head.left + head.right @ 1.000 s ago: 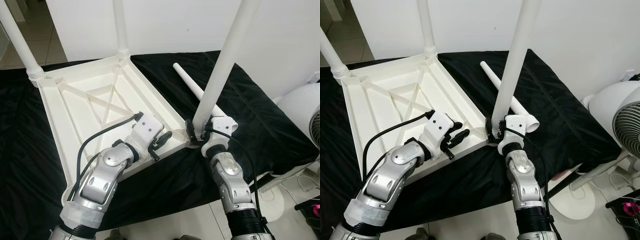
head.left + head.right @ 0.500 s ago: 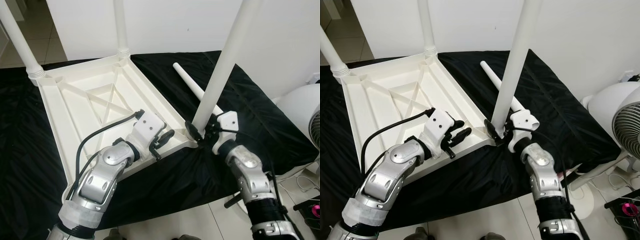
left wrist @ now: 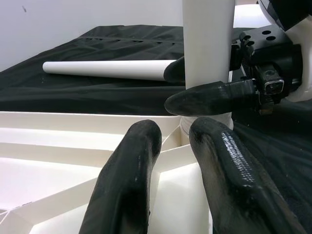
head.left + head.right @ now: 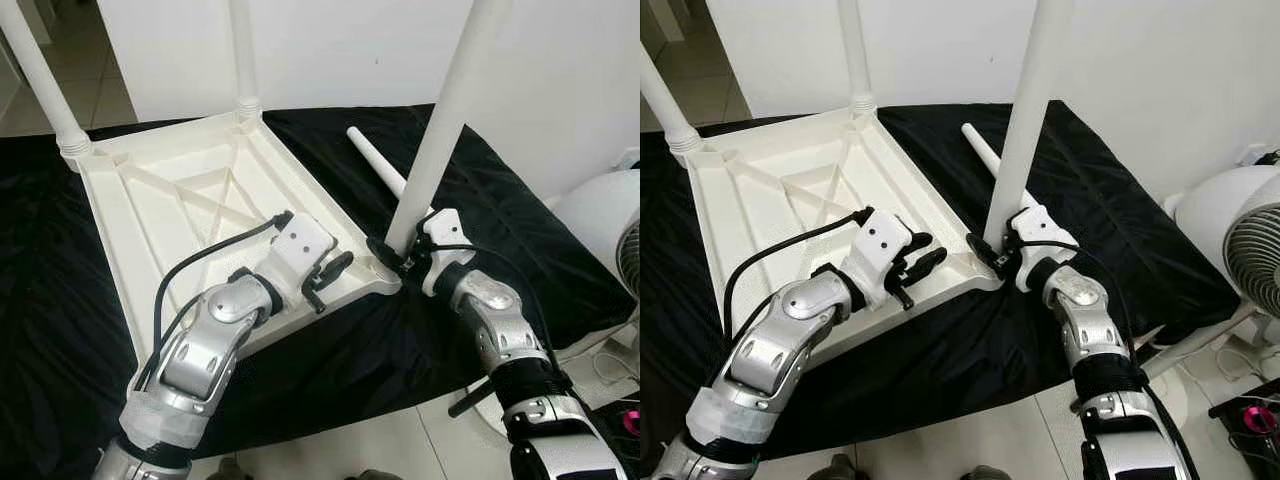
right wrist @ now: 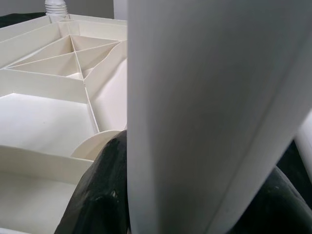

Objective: Building children table

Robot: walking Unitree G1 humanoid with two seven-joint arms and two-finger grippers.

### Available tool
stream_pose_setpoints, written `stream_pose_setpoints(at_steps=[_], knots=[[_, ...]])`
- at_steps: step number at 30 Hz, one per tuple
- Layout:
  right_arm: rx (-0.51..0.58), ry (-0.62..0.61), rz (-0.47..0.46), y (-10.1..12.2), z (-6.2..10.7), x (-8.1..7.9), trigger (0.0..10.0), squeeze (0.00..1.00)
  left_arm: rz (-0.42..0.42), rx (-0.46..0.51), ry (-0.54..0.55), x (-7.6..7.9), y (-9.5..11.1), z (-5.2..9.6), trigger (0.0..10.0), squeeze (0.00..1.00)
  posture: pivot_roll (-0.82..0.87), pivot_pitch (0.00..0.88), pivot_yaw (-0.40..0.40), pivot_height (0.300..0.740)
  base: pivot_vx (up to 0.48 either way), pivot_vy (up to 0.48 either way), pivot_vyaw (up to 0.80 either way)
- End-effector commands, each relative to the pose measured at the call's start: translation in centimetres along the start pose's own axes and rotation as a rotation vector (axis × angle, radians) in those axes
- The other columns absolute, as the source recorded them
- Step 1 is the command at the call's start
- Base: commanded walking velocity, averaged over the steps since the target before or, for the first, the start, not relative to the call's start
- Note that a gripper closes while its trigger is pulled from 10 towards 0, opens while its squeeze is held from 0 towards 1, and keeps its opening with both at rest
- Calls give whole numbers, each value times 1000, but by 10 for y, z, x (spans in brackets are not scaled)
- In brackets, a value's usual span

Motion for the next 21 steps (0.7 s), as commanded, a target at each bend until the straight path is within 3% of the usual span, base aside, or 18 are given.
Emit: stream_pose_setpoints(at_steps=[1, 2, 3, 4, 9, 15, 21], knots=[[-53, 9, 4, -13, 2, 0, 0, 0, -4, 5, -8, 0, 1, -2, 10000, 0, -31, 0, -20, 740, 0, 0, 0], [-59, 7, -15, -16, 3, 0, 3020, 0, -4, 6, -6, 0, 2, -2, 10000, 0, -31, 0, -20, 740, 0, 0, 0], [-63, 6, -29, -18, 3, -1, 3020, 0, -5, 7, -5, 0, 2, -2, 10000, 0, -31, 0, -20, 740, 0, 0, 0], [-59, 2, -50, -20, 3, -2, 10000, 0, -5, 6, -3, -1, 2, -2, 10000, 0, -33, 0, -22, 740, 0, 0, 0], [-37, -65, -119, -22, 2, -5, 10000, 0, -3, 8, 0, -1, 2, -2, 10000, 0, -35, 1, -25, 740, 0, 0, 0], [-32, -140, -132, -22, 0, -4, 10000, 0, -2, 8, 1, 0, 3, -2, 10000, 0, -37, 6, -25, 740, 0, 0, 0], [46, -378, -238, -14, -8, -9, 10000, 0, 7, 6, 0, 1, 2, -2, 10000, 0, -37, 9, -29, 740, 0, 0, 0]])
Point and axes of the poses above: a point about 5 cm out from each wrist's last joint towards the gripper, its own z axis pointing back from the gripper into the wrist, its own y axis along the axis of the wrist's last joint, x = y × z, the point moved 3 cm from there along -z, pointing out of the wrist towards the gripper, and after that the axes turned 13 degrees about -z, right-handed, at the moved point
